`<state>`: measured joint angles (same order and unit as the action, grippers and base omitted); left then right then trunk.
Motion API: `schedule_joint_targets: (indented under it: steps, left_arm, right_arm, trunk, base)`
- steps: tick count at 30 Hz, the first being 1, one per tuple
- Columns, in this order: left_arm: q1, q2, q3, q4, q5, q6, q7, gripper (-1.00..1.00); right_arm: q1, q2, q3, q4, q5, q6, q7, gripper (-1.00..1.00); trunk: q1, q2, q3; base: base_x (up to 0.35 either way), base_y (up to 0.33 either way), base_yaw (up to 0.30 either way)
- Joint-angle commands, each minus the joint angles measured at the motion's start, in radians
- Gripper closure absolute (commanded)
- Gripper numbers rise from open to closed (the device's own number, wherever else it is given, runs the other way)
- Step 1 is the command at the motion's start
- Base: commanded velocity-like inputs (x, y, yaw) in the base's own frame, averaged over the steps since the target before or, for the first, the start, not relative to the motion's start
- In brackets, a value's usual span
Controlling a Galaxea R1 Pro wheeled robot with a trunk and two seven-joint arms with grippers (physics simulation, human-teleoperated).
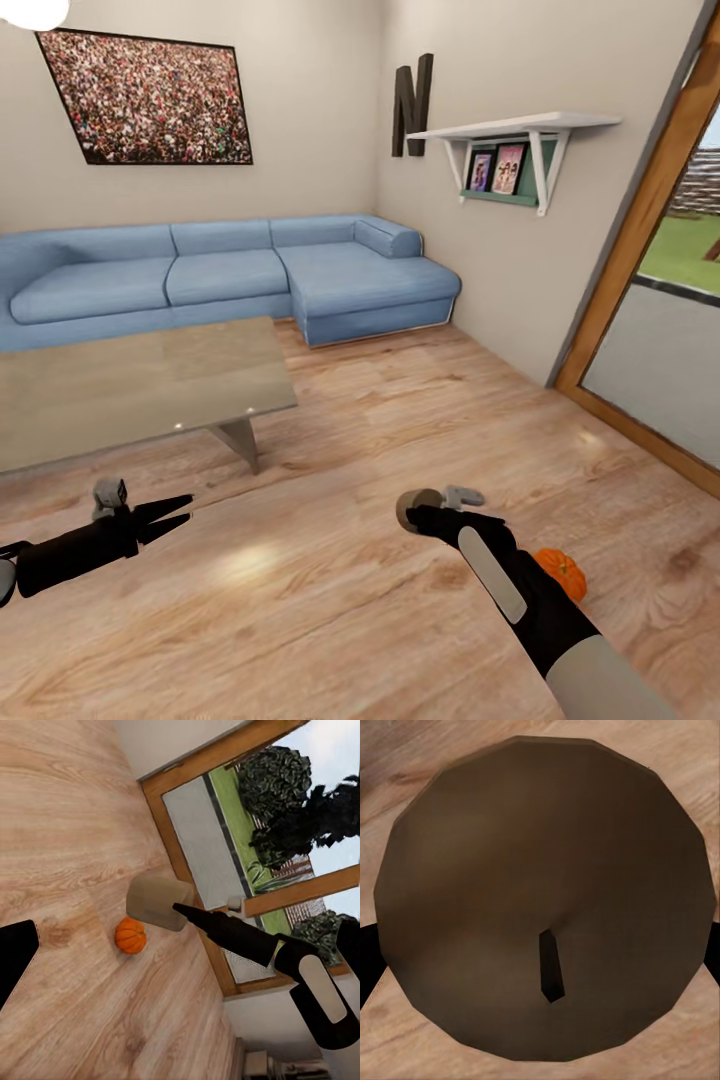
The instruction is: Place each of the two pumpkins and all three candles from the living room inside a cabinet in the living room (use any cabinet), then make sure every cabinet is closed, and position the cauldron so it is next to a table in the living room.
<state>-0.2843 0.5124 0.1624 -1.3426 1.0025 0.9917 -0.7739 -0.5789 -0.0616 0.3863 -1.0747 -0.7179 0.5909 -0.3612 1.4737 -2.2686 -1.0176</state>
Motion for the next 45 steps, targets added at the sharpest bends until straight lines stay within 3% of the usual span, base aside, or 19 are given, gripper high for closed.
schedule_joint_targets:
  steps: [1, 14, 37, 45]
  left_arm:
    - [-0.001, 0.000, 0.000, 0.000, -0.002, 0.004, -0.004, -1.00]
    - [-0.001, 0.000, 0.000, 0.000, -0.001, 0.004, -0.004, -1.00]
    - [-0.001, 0.000, 0.000, 0.002, -0.001, 0.004, -0.004, -1.00]
    - [-0.001, 0.000, 0.005, 0.045, -0.001, 0.004, -0.004, -1.00]
  right_arm:
    - [-0.001, -0.001, 0.003, -0.002, -0.010, -0.002, -0.010, 1.00]
    - [-0.001, -0.001, 0.003, -0.002, -0.009, -0.003, -0.010, 1.00]
    - [-0.001, -0.001, 0.003, -0.002, -0.009, -0.003, -0.010, 1.00]
    - [-0.001, -0.001, 0.003, -0.002, -0.009, -0.005, -0.010, 1.00]
  trunk:
    - [0.000, 0.000, -0.001]
    - [0.000, 0.000, -0.001]
    - [0.000, 0.000, 0.014]
    - [0.000, 0.000, 0.020]
  base:
    - [0.000, 0.000, 0.273]
    - [0.000, 0.033, 0.273]
    - [-0.100, 0.253, 0.261]
    - [-0.119, 0.132, 0.254]
